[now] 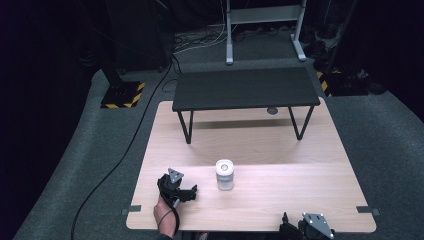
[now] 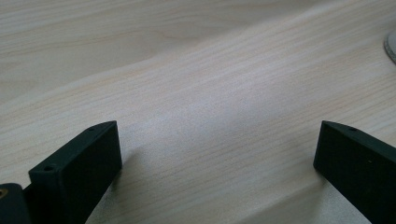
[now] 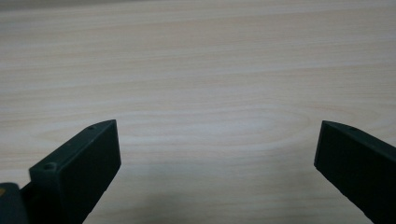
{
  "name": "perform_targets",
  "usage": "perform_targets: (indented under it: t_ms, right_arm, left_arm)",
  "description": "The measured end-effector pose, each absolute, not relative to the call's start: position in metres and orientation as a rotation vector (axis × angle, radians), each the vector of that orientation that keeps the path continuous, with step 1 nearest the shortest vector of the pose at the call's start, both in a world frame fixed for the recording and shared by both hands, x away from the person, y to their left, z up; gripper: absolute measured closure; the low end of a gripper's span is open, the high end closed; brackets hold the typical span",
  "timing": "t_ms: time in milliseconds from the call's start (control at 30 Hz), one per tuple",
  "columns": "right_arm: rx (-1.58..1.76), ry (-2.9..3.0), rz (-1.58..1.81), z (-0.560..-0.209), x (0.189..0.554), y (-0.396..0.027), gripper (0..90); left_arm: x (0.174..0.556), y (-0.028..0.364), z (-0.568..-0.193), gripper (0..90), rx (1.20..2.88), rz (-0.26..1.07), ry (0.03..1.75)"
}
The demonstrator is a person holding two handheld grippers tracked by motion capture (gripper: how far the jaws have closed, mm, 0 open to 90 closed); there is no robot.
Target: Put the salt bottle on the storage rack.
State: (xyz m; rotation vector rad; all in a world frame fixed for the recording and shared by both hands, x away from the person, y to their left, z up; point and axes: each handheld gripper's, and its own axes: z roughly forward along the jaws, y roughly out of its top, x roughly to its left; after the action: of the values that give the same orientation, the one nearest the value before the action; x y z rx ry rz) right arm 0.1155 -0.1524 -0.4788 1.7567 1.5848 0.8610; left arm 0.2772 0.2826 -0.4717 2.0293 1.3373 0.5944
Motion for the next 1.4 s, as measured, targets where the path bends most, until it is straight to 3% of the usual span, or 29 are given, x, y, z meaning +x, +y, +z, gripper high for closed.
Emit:
perform_targets:
  t_ms: [700,1400]
  right_arm:
    - [1.518,1.883,1.022,-0.474,0.173,-0.076,0.0]
    - [1.378,1.988,1.145,-0.475,0.227,-0.031,0.0]
  left_arm:
    - [0.277,0.282,-0.472,0.3,2.03,0.596,1.336]
    - [0.277,0.283,-0.472,0.3,2.032,0.593,1.332]
